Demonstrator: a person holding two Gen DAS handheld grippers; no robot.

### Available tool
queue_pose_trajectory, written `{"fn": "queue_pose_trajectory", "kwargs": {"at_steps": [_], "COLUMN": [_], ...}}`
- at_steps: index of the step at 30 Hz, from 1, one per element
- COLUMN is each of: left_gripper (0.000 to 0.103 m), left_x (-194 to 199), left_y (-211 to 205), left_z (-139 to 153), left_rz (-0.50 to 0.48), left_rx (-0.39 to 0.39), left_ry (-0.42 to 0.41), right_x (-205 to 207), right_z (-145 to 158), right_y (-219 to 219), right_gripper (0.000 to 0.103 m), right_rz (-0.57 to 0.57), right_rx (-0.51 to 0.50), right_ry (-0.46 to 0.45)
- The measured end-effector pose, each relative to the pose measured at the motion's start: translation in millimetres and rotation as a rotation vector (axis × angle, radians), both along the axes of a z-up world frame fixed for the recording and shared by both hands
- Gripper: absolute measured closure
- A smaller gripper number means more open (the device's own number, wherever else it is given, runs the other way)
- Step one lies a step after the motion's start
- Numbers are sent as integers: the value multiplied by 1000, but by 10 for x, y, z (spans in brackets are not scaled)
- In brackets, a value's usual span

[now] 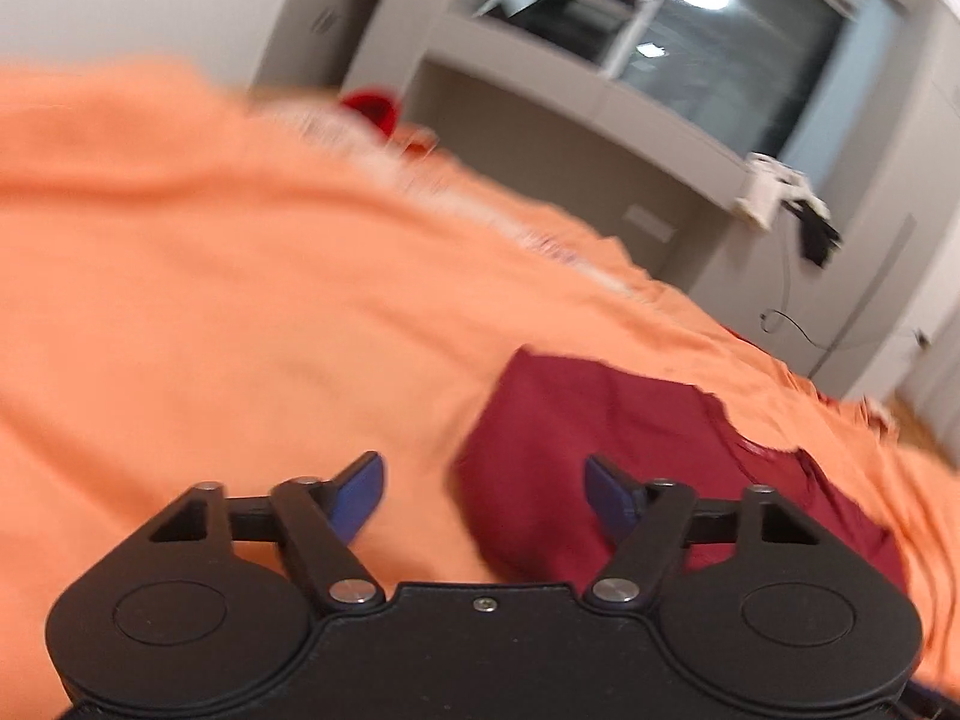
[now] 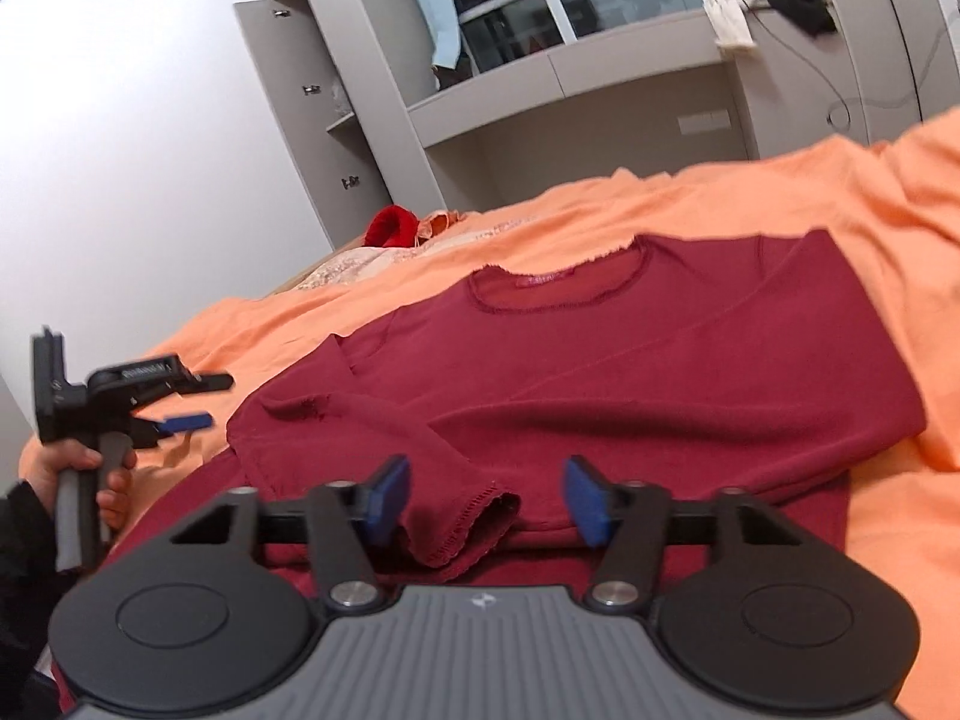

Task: Fold small clothes

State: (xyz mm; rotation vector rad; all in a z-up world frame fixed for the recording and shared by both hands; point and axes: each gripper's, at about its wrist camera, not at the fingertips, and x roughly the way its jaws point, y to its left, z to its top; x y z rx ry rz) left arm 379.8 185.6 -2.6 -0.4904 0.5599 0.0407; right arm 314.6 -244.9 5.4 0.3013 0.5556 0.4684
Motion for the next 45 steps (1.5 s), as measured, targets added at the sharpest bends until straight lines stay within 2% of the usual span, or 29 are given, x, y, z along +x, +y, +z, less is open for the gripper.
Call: {"fn": "queue_pose_trajectory", "kwargs": {"at_steps": [2,3,5,7,8,10,13,16,20,23,26,29,31,33,36,39,41,43,45], "left_gripper": [41,44,57,88,91,95,100,100,100,100,100,95,86,84,71,67,55,35,31], "left_x": [109,141,186,215,230,183,108,90,161,156,142,114,98,55,19,-15,-59,-130,-192], "left_y": [64,68,49,6,-27,-80,-157,-240,-211,-151,-167,-174,-164,-155,-165,-201,-254,-331,-418], "left_z": [-88,-109,-143,-178,-185,-141,32,83,-25,-24,4,36,53,66,54,46,82,132,166], "left_rz": [6,2,-19,-44,-41,-16,20,45,58,66,65,64,62,59,41,35,29,19,-4], "left_rx": [-72,-88,-105,-115,-105,-64,40,147,133,108,116,116,108,96,88,96,118,157,201], "left_ry": [30,32,37,49,51,20,-38,-37,29,36,34,36,38,37,49,68,60,43,36], "right_x": [50,66,79,75,70,54,34,17,7,-1,-15,-43,-77,-112,-162,-189,-224,-272,-332], "right_z": [-52,-86,-148,-169,-169,-169,-167,-169,-161,-160,-151,-131,-113,-93,-78,-56,-41,-25,-9], "right_y": [0,8,33,27,19,17,48,82,90,86,59,18,-2,-4,15,44,57,69,64], "right_gripper": [57,64,71,78,81,89,92,93,93,92,89,82,67,59,53,40,32,25,18], "right_rz": [23,32,40,40,40,44,41,37,37,37,34,28,30,32,35,44,51,57,61], "right_rx": [19,18,6,11,17,18,-3,-24,-27,-25,-13,-2,3,-1,-22,-37,-50,-70,-91], "right_ry": [28,39,45,45,44,41,31,23,19,17,12,-1,-15,-31,-46,-59,-71,-82,-97]}}
